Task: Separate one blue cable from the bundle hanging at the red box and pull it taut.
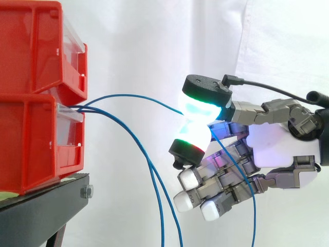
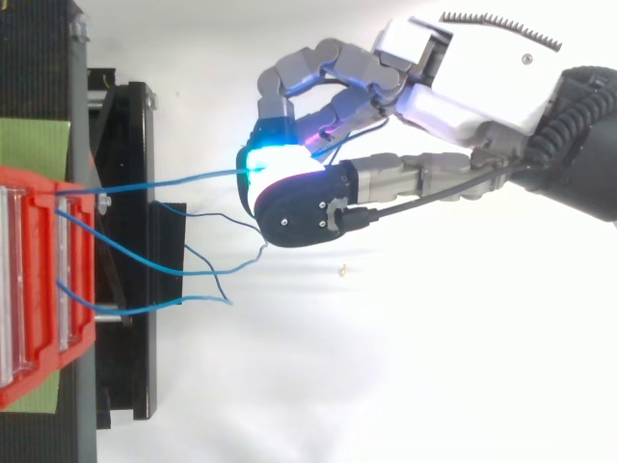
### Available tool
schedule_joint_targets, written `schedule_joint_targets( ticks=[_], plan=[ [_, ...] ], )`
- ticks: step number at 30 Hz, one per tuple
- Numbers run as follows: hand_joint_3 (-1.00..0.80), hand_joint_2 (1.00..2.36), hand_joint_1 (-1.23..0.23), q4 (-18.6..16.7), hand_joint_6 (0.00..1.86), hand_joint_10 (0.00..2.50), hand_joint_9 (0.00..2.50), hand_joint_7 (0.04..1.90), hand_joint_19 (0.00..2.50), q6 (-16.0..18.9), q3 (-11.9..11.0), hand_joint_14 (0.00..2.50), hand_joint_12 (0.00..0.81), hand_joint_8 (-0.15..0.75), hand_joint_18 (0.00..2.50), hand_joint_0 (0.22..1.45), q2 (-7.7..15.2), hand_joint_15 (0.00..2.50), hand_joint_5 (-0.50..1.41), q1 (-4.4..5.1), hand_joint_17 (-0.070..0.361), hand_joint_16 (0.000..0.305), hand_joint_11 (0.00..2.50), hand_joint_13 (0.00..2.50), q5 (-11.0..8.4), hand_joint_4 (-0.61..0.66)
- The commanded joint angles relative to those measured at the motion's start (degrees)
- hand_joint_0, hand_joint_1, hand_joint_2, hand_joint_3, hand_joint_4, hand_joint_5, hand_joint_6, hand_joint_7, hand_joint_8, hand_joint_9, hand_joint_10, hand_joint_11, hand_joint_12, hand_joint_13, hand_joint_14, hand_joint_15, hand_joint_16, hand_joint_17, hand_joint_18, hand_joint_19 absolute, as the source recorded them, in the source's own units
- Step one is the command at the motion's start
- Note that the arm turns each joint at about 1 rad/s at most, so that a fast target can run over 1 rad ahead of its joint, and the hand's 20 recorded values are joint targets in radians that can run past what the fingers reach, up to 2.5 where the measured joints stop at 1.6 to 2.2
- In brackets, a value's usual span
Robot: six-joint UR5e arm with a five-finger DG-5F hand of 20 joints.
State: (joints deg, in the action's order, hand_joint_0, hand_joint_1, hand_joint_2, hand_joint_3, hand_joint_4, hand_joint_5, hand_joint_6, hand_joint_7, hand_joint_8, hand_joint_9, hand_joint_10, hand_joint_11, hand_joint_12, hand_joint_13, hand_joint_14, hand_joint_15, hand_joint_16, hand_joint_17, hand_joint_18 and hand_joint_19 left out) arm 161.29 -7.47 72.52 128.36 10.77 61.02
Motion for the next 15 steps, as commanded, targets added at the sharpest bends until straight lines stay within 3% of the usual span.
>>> schedule_joint_targets(
  ticks=[1,3,6,9,15],
  plan=[
    [-0.50,1.00,-0.56,0.07,0.84,0.02,1.08,1.16,0.50,0.00,0.08,0.02,0.395,0.376,0.70,0.53,0.05,0.44,-0.18,0.13,0.110,0.049,0.76,0.78,-0.38,0.21],
    [-0.50,1.00,-0.29,0.16,0.83,0.02,1.12,1.16,0.51,0.00,0.08,0.02,0.390,0.376,0.67,0.52,0.05,0.44,-0.17,0.13,0.109,0.048,0.73,0.78,-0.38,0.19],
    [-0.50,1.00,-0.20,0.25,0.83,0.02,1.14,1.17,0.54,0.00,-0.01,0.02,0.378,0.369,0.67,0.54,-0.04,0.44,-0.16,0.22,0.106,0.047,0.72,0.78,-0.46,0.18],
    [-0.50,1.00,-0.30,0.34,0.82,0.02,1.13,1.19,0.55,0.00,-0.01,0.02,0.371,0.366,0.66,0.60,-0.04,0.45,-0.16,0.31,0.102,0.045,0.73,0.78,-0.46,0.17],
    [-0.23,1.02,-0.56,0.34,0.81,0.02,1.08,1.14,0.54,0.00,0.08,0.02,0.379,0.375,0.68,0.59,-0.04,0.45,-0.18,0.31,0.106,0.047,0.76,0.77,-0.46,0.18]
  ],
)
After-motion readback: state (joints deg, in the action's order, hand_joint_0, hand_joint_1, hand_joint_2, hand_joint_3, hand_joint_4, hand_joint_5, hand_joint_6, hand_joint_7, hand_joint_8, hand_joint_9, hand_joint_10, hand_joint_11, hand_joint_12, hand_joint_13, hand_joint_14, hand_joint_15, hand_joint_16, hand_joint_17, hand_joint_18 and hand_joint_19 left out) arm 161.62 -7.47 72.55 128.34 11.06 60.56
